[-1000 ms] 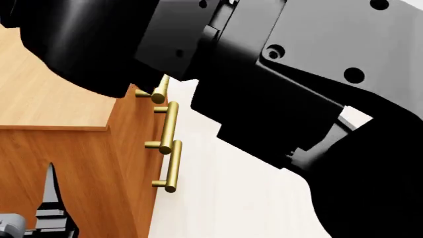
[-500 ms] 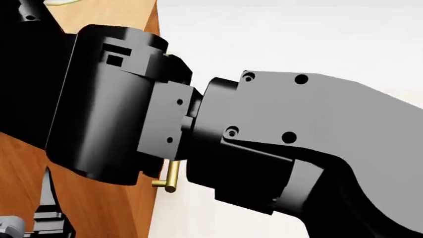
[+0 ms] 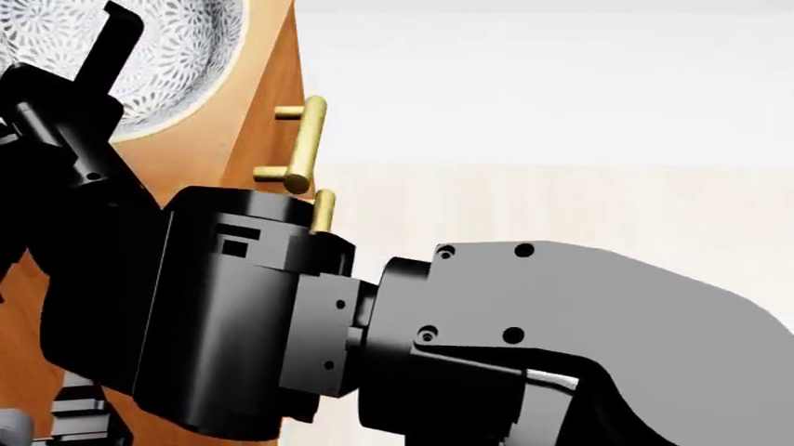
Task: Close the top drawer of the cabinet and put the bowl on top of it.
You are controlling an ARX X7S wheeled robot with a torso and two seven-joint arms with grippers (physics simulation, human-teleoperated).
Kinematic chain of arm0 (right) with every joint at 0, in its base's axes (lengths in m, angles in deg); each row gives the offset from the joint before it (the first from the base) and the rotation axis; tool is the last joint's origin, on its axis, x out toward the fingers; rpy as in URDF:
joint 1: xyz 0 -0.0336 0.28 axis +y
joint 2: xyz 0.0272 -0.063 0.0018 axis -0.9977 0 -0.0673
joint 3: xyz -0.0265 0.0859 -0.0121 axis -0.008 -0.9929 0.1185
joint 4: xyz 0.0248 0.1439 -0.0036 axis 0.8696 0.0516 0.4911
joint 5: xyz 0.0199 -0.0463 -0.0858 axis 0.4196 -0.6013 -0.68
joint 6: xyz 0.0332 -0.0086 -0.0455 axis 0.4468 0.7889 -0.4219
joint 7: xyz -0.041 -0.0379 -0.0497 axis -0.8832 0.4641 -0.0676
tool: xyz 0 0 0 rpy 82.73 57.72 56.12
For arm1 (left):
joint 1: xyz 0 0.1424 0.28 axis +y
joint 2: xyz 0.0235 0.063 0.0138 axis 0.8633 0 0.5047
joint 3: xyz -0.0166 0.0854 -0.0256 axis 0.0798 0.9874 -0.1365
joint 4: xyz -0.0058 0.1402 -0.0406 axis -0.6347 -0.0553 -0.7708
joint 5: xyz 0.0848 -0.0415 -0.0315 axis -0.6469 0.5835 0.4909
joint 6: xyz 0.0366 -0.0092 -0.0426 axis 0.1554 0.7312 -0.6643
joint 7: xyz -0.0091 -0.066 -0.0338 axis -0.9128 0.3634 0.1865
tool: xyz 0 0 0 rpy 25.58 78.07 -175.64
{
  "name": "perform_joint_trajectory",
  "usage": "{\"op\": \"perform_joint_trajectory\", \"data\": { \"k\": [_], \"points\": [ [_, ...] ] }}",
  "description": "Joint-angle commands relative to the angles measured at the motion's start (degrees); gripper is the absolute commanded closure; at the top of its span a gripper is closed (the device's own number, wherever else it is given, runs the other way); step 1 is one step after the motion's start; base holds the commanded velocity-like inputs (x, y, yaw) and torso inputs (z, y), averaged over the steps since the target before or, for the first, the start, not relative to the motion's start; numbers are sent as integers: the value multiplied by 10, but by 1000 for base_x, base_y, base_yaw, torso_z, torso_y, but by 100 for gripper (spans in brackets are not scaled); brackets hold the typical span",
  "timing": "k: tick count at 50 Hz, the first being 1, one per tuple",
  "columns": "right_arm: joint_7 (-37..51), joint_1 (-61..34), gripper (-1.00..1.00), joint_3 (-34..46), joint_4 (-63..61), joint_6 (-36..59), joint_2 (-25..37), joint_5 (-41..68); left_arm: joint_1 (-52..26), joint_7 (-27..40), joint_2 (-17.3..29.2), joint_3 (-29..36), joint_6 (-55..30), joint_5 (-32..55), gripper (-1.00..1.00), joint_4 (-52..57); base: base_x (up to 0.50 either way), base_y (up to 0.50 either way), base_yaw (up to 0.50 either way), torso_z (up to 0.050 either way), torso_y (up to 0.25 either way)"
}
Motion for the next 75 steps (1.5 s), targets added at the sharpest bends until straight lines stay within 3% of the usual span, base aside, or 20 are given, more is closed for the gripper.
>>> {"op": "perform_joint_trajectory", "data": {
  "k": [1,30,31,41,56,68,75],
  "points": [
    [-6,28,100,-4,-2,13,0,-38,2,2,1,-3,4,3,-100,0,0,0,0,0,0],
    [-20,36,100,-4,-2,37,0,-41,3,8,4,-1,1,3,-100,8,0,0,0,0,1],
    [-18,34,-100,-4,-2,39,0,-41,3,8,4,-1,1,3,-100,8,0,0,0,0,0],
    [10,-14,-100,-4,1,40,0,-4,3,12,5,0,-3,4,-100,16,0,0,0,0,0],
    [30,-197,-100,-17,53,4,3,90,6,12,10,-3,-1,8,-100,23,0,0,0,0,0],
    [36,-334,-100,-68,-10,64,113,111,-3,14,9,5,-10,5,-100,24,0,0,0,0,0],
    [5,-368,-100,-175,-67,219,201,34,-5,14,9,5,-11,8,-100,25,0,0,0,0,0]
  ]
}}
